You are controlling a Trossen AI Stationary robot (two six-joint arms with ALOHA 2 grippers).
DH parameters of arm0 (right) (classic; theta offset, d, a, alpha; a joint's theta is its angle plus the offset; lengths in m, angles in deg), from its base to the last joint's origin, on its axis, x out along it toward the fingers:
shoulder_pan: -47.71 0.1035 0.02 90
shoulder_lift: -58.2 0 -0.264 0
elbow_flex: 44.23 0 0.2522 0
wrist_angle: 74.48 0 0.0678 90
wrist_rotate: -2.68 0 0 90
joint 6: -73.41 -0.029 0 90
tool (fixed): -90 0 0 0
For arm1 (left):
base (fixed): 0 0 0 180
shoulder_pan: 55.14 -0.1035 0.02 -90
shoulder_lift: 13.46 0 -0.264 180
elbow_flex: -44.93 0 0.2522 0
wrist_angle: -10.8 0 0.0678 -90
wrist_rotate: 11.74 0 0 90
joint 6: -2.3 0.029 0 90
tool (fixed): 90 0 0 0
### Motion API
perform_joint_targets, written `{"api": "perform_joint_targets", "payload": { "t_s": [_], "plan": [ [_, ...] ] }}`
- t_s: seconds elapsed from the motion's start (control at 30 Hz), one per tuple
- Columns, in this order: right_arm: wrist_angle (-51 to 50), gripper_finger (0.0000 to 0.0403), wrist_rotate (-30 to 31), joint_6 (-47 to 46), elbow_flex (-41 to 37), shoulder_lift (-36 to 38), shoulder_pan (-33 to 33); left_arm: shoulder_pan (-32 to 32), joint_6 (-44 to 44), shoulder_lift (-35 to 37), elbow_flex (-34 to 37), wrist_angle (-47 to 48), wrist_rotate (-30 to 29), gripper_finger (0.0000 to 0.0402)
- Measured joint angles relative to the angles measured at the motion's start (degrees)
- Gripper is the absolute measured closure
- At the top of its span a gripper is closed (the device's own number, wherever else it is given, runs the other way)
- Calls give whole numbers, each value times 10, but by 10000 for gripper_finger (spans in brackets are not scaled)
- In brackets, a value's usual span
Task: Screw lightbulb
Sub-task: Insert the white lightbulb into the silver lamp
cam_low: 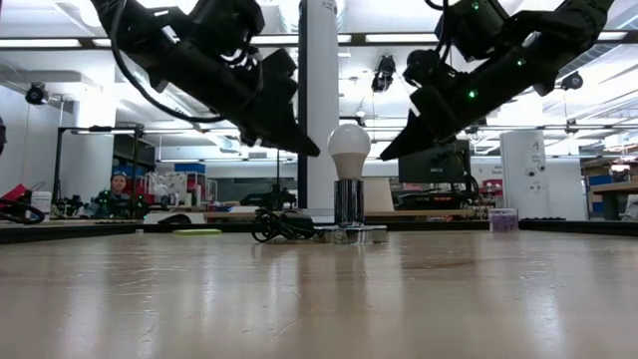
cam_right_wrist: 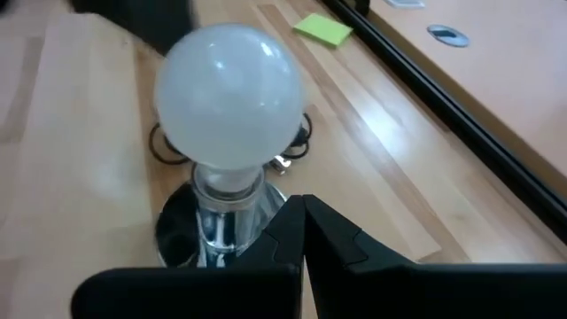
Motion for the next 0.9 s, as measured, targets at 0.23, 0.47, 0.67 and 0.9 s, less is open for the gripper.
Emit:
{"api": "perform_joint_targets", "payload": {
  "t_s": [0.23,0.47,0.67,0.9],
  "plan": [
    [33,403,-6,10,0,-1,0,2,0,-16,0,-69,46,401],
    [69,403,-62,14,0,-1,0,0,1,-18,0,-69,11,401],
    [67,403,-83,9,0,-1,1,-1,-5,-18,0,-59,7,401],
    [8,403,-8,0,0,7,0,3,-28,-8,0,-16,8,401]
  ]
}}
